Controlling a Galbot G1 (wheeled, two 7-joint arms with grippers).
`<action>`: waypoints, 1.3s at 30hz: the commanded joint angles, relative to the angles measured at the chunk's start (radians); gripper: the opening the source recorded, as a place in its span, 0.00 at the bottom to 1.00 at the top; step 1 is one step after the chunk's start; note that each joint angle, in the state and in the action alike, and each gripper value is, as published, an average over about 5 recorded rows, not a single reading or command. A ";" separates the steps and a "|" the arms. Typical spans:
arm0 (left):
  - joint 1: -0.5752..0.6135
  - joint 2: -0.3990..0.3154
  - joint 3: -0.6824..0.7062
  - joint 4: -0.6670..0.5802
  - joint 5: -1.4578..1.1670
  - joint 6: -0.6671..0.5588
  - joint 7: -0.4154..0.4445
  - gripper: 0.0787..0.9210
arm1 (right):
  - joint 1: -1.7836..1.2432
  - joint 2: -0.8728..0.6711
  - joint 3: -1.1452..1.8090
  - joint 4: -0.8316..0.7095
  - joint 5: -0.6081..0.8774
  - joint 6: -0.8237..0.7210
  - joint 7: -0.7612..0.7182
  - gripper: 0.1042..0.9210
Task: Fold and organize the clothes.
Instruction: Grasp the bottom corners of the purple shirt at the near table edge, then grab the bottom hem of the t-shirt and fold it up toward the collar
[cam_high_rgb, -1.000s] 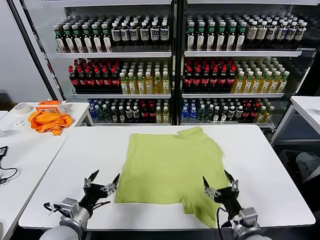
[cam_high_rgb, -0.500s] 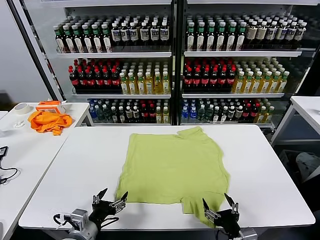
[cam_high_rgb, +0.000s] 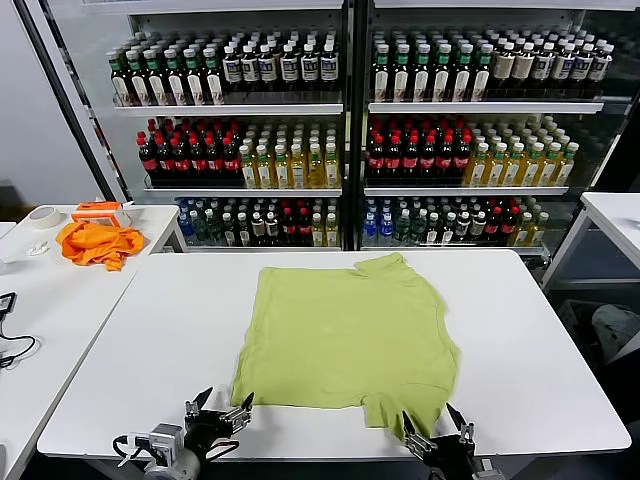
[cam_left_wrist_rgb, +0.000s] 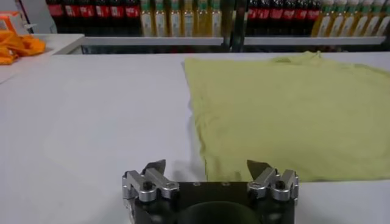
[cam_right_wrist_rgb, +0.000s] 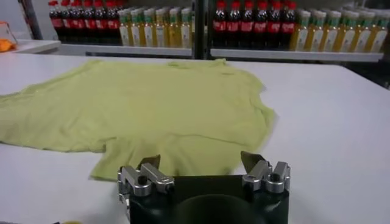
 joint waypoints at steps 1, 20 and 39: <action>-0.005 -0.007 0.012 0.019 0.051 0.002 -0.014 0.88 | -0.003 0.002 -0.015 -0.001 0.024 -0.002 0.040 0.88; 0.001 -0.036 0.043 0.026 0.073 -0.009 0.000 0.44 | 0.013 0.013 -0.054 -0.010 0.080 -0.028 0.054 0.36; 0.010 0.025 -0.018 -0.084 -0.008 -0.032 0.035 0.01 | -0.012 -0.037 0.017 0.095 0.172 -0.018 -0.036 0.00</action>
